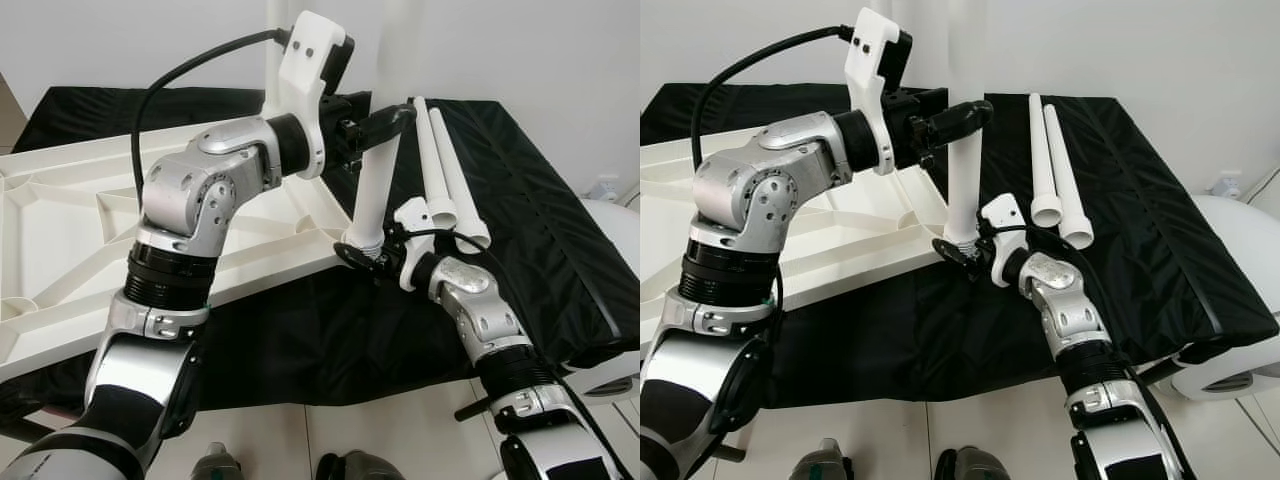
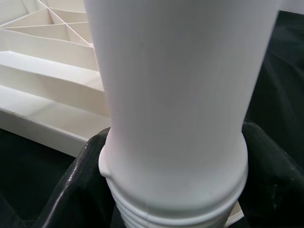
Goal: Building children table
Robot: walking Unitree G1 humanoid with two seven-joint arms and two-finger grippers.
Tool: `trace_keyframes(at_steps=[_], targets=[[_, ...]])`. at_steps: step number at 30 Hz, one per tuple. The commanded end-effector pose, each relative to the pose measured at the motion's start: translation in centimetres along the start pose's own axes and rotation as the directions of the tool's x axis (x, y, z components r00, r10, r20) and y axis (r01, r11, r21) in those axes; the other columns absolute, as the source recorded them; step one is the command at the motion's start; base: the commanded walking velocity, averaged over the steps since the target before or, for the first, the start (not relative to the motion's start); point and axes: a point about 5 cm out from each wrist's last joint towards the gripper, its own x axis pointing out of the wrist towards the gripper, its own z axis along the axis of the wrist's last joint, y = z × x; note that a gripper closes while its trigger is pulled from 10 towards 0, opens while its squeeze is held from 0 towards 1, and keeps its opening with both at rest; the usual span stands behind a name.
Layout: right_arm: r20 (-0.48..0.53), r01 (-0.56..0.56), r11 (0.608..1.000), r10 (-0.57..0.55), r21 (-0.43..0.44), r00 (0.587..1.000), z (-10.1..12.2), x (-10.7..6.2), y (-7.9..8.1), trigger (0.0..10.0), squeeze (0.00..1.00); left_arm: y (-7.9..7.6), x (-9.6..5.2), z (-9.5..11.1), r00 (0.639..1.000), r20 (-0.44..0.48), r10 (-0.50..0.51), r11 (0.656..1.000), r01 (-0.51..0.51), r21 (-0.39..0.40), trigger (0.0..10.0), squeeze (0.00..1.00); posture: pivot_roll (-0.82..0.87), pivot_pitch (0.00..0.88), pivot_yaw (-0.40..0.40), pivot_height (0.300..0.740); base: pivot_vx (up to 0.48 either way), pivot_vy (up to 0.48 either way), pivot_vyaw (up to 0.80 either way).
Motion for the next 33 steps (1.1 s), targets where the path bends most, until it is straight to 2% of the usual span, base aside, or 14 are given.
trace_keyframes(at_steps=[1, 2, 3, 8, 9, 14, 20, 21, 26, 29, 33], targets=[[0.014, 0.012, 1.0, -0.012, -0.012, 1.0, 0.7, 0.1, -0.4, 10.0, 0.0, -0.4, 0.5, -0.1, 0.999, -0.022, -0.036, 0.999, 0.036, 0.012, 0.0, 0.0, 0.04, 0.0, -0.052, 0.74, 0.0, 0.0, 0.0], [0.012, 0.014, 1.0, -0.014, -0.001, 1.0, 0.6, 0.1, -0.4, 10.0, 0.0, -0.4, 0.6, 0.0, 0.999, -0.025, -0.03, 0.999, 0.03, 0.018, 0.0, 0.0, 0.04, 0.0, -0.053, 0.74, 0.0, 0.0, 0.0], [0.012, 0.016, 1.0, -0.017, 0.005, 1.0, 0.6, 0.1, -0.4, 10.0, 0.0, -0.3, 0.6, -0.1, 0.999, -0.033, -0.021, 0.999, 0.022, 0.029, 10.0, 0.0, 0.04, 0.0, -0.053, 0.74, 0.0, 0.0, 0.0], [0.026, 0.063, 0.997, -0.064, 0.038, 0.998, 0.7, 0.2, -0.8, 10.0, 0.01, -0.1, 0.7, -0.1, 0.999, -0.041, 0.0, 0.999, 0.002, 0.041, 10.0, 0.0, 0.04, 0.0, -0.056, 0.74, 0.0, 0.0, 0.0], [0.03, 0.065, 0.997, -0.067, 0.05, 0.997, 0.8, 0.2, -0.9, 10.0, 1.0, 0.0, 0.7, -0.1, 0.999, -0.041, 0.007, 0.999, -0.005, 0.044, 10.0, 0.0, 0.04, 0.0, -0.056, 0.74, 0.0, 0.0, 0.0], [0.046, 0.055, 0.997, -0.058, 0.057, 0.997, 1.0, 0.2, -0.8, 10.0, 1.0, 0.2, 0.6, 0.0, 0.999, -0.042, 0.03, 0.998, -0.028, 0.055, 10.0, 0.0, 0.04, 0.0, -0.058, 0.74, 0.0, 0.0, 0.0], [0.088, 0.129, 0.991, -0.131, 0.032, 0.987, 1.7, 0.5, -1.1, 10.0, 1.0, 1.0, 0.3, -0.2, 0.994, -0.041, 0.097, 0.993, -0.094, 0.069, 10.0, 0.0, 0.04, 0.0, -0.06, 0.74, 0.0, 0.0, 0.0], [0.095, 0.153, 0.988, -0.156, 0.033, 0.983, 1.9, 0.6, -1.2, 10.0, 0.0, 1.2, 0.2, -0.2, 0.993, -0.04, 0.112, 0.991, -0.109, 0.072, 10.0, 0.0, 0.04, 0.0, -0.06, 0.74, 0.0, 0.0, 0.0], [0.118, 0.227, 0.973, -0.231, 0.047, 0.966, 2.4, 1.1, -1.2, 10.0, 0.0, 1.7, 0.0, 0.0, 0.986, -0.031, 0.167, 0.982, -0.163, 0.09, 10.0, 0.0, 0.04, 0.0, -0.063, 0.74, 0.0, 0.0, 0.0], [0.137, 0.29, 0.956, -0.293, 0.037, 0.946, 3.0, 1.6, -0.9, 10.0, 0.0, 2.2, -0.1, 0.4, 0.973, -0.006, 0.232, 0.965, -0.23, 0.127, 10.0, 0.0, 0.04, 0.0, -0.064, 0.74, 0.0, 0.0, 0.0], [0.141, 0.299, 0.954, -0.301, 0.034, 0.943, 3.1, 1.7, -0.9, 10.0, 0.0, 2.2, -0.1, 0.5, 0.97, -0.001, 0.242, 0.961, -0.239, 0.135, 10.0, 0.0, 0.04, 0.0, -0.064, 0.74, 0.0, 0.0, 0.0]])
